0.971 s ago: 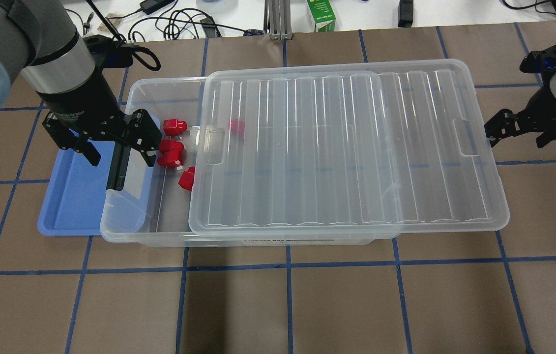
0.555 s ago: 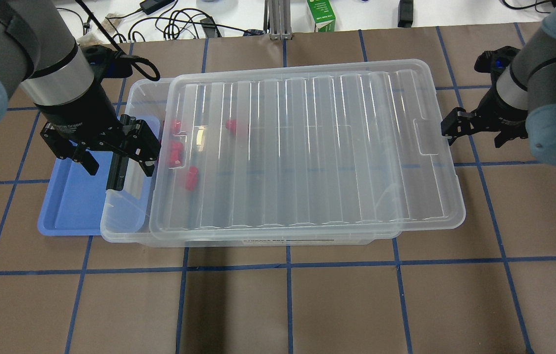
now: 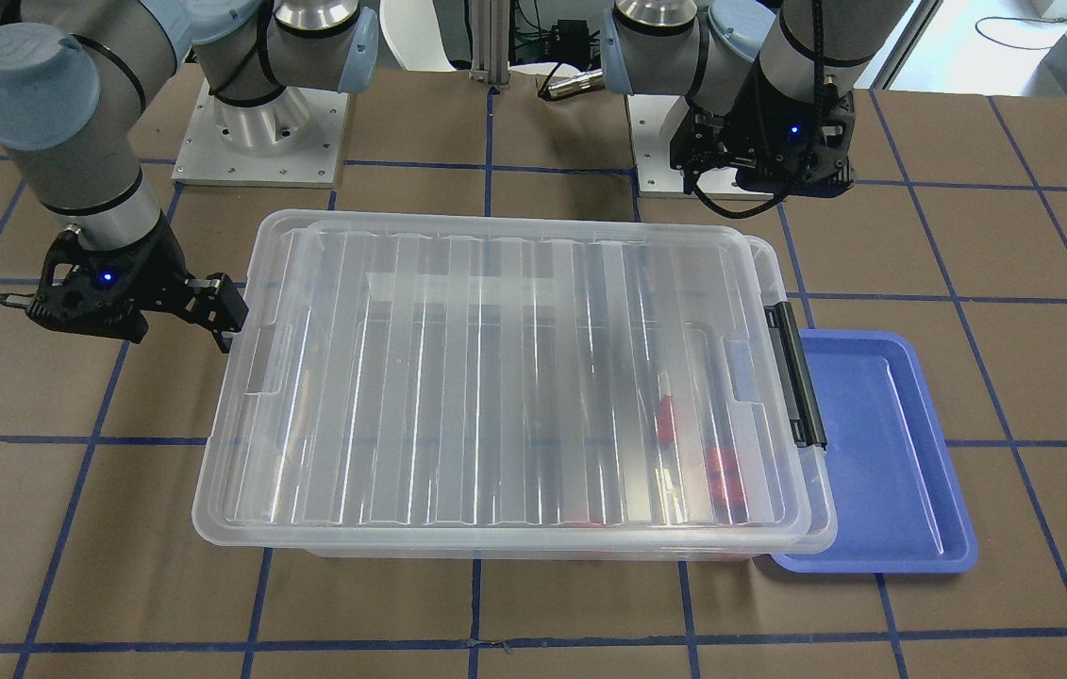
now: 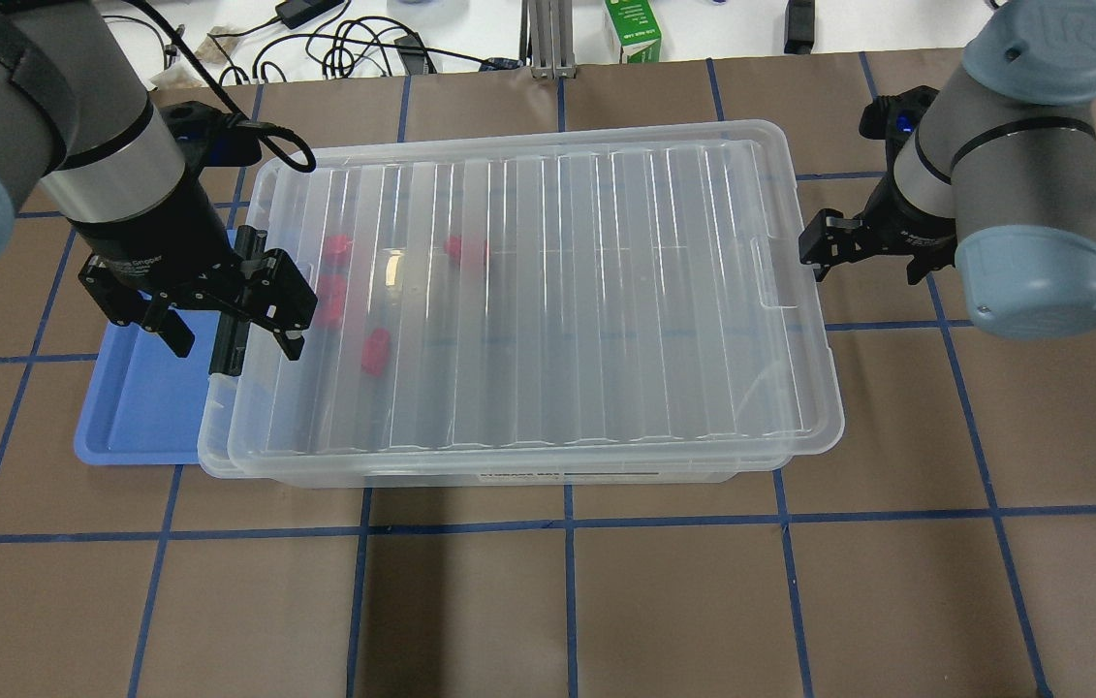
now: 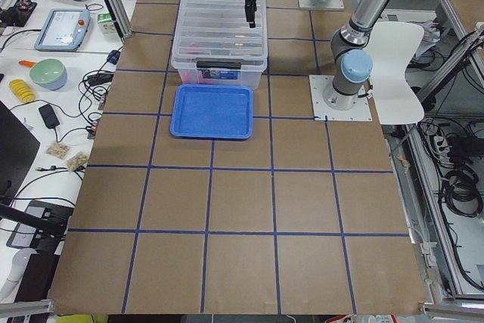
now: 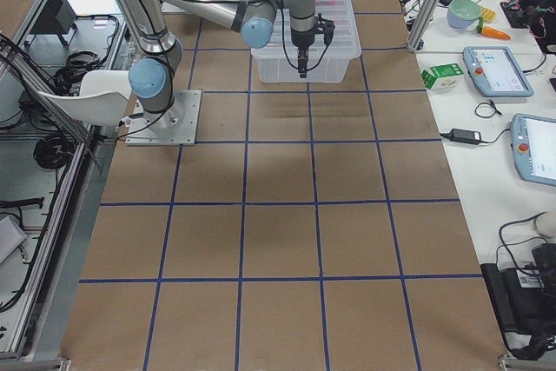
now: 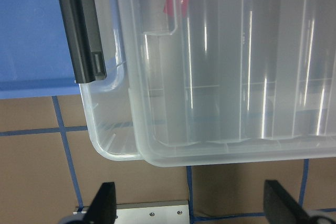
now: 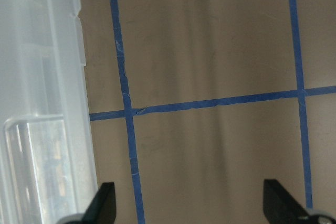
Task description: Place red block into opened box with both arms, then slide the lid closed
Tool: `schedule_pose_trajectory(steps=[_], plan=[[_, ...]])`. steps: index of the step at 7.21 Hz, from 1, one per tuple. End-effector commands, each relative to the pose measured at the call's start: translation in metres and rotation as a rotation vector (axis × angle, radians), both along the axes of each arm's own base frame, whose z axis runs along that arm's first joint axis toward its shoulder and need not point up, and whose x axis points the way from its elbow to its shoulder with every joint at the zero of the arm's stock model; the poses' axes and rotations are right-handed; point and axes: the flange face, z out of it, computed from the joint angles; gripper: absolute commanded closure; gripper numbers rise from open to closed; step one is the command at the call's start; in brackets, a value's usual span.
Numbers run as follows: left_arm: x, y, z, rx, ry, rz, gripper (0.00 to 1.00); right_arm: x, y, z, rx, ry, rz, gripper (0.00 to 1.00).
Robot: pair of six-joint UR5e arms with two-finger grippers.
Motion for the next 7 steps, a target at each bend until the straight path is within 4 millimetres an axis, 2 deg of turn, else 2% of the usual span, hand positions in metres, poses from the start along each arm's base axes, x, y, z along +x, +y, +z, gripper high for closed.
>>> schedule_pose_trajectory(steps=[1,2,3,4,6,7], plan=[[0.0,0.0,0.0,0.0,0.0,-0.001,0.0,0.002,-0.001,0.002,-0.005,0.003,0.013,0.0],[0.0,0.001,0.001,-0.002,0.0,-0.001,0.0,0.001,-0.005,0.012,-0.026,0.005,0.018,0.0],[0.0,0.001,0.001,-0.003,0.0,-0.001,0.0,0.001,-0.009,0.034,-0.045,0.01,0.016,0.0],[0.0,0.002,0.002,-0.006,0.001,0.001,0.0,0.001,-0.003,0.061,-0.028,0.006,0.015,0.0],[0.0,0.001,0.003,-0.014,0.003,0.0,0.0,0.012,0.027,0.13,0.018,-0.05,0.009,0.0],[0.0,0.001,0.004,-0.017,0.003,0.0,0.0,0.028,0.04,0.158,0.027,-0.053,0.001,0.0]])
